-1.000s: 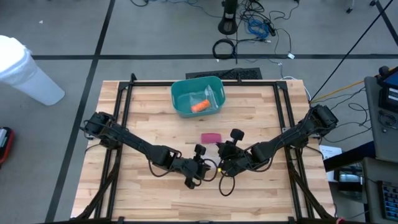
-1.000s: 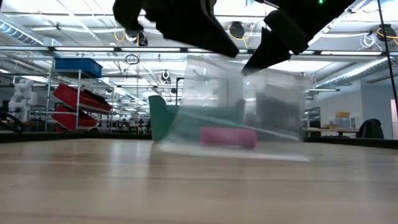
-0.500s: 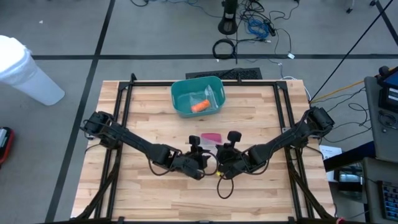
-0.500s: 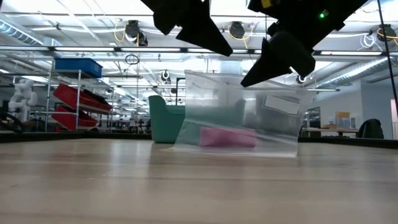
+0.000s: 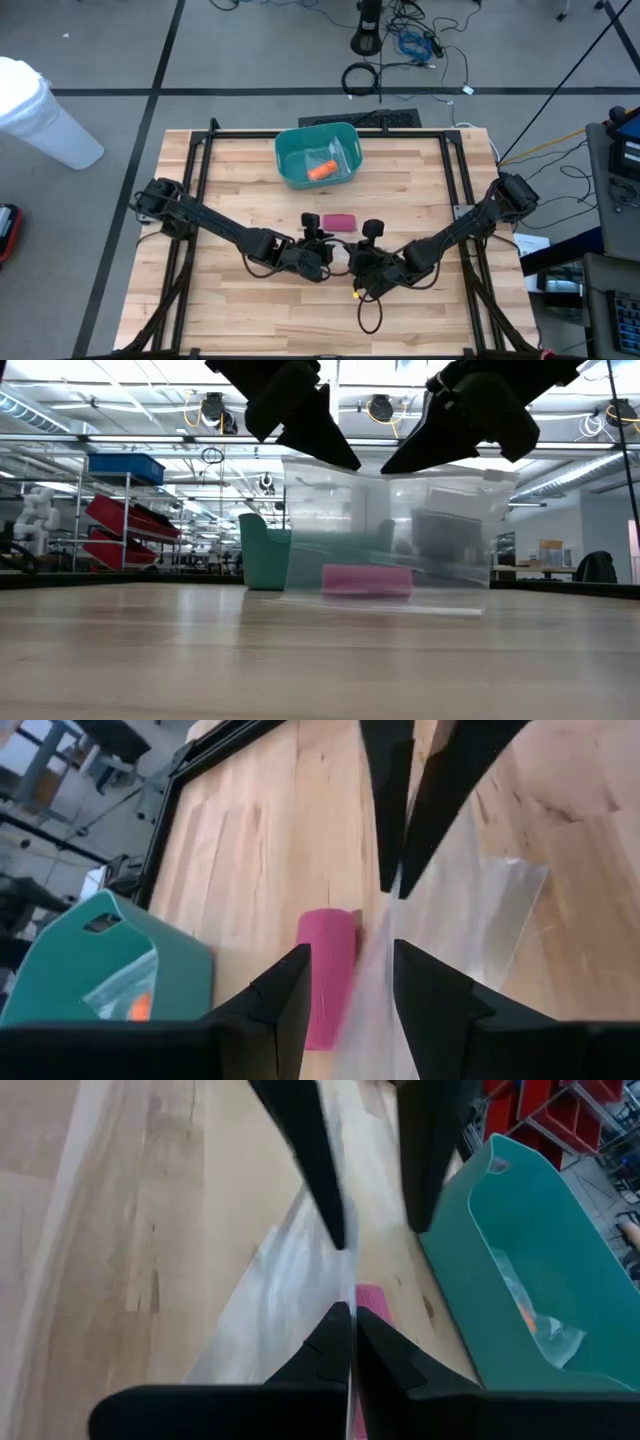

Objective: Roll bandage
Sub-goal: Put the pink bandage into the transparent zip bag

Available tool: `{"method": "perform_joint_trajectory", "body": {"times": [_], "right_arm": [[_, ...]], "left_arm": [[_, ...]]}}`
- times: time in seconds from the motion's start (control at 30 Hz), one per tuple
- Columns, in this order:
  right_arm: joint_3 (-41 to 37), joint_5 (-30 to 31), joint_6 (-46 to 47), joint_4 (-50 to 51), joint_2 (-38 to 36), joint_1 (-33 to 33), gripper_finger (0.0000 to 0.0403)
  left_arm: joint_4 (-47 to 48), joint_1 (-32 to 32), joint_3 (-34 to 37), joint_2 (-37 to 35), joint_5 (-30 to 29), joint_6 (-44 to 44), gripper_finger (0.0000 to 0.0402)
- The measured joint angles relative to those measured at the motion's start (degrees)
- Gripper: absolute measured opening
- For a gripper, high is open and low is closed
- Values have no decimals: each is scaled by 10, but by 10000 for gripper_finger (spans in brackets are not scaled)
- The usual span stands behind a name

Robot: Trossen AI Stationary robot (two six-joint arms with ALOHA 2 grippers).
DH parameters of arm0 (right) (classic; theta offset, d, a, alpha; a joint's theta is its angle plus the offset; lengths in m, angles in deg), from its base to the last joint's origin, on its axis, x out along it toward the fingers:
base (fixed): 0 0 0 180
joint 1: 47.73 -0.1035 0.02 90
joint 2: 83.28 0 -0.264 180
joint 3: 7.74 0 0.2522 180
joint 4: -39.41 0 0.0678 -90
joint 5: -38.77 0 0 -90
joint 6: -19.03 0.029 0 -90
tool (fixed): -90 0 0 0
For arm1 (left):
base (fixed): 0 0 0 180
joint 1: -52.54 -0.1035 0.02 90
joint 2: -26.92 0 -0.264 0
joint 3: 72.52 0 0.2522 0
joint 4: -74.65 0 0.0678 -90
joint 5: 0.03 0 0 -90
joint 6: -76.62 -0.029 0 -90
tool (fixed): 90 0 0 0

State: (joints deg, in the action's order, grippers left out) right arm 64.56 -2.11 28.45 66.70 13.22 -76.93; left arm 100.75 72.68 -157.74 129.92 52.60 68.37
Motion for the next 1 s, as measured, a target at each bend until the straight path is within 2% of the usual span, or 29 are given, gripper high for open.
{"method": "perform_joint_trajectory", "body": {"times": [0.1,0.3,0.5,0.6,0.8,0.93,1.0], "right_arm": [[0,5,-5,0,0,-2,0],[0,5,-12,-5,0,-2,0],[0,5,-33,-27,-1,-2,0],[0,4,-35,-27,-1,-2,0],[0,2,-34,-25,-1,-2,0],[0,2,-12,-15,-1,-2,0],[0,20,-2,-13,-1,-1,4]], "left_arm": [[5,1,0,0,3,11,144],[8,-9,0,0,77,16,143],[24,-20,0,1,81,20,140],[32,-26,0,1,78,25,116],[41,-29,0,1,89,34,13],[42,-29,0,1,91,36,4],[42,-29,0,1,90,52,3]]}}
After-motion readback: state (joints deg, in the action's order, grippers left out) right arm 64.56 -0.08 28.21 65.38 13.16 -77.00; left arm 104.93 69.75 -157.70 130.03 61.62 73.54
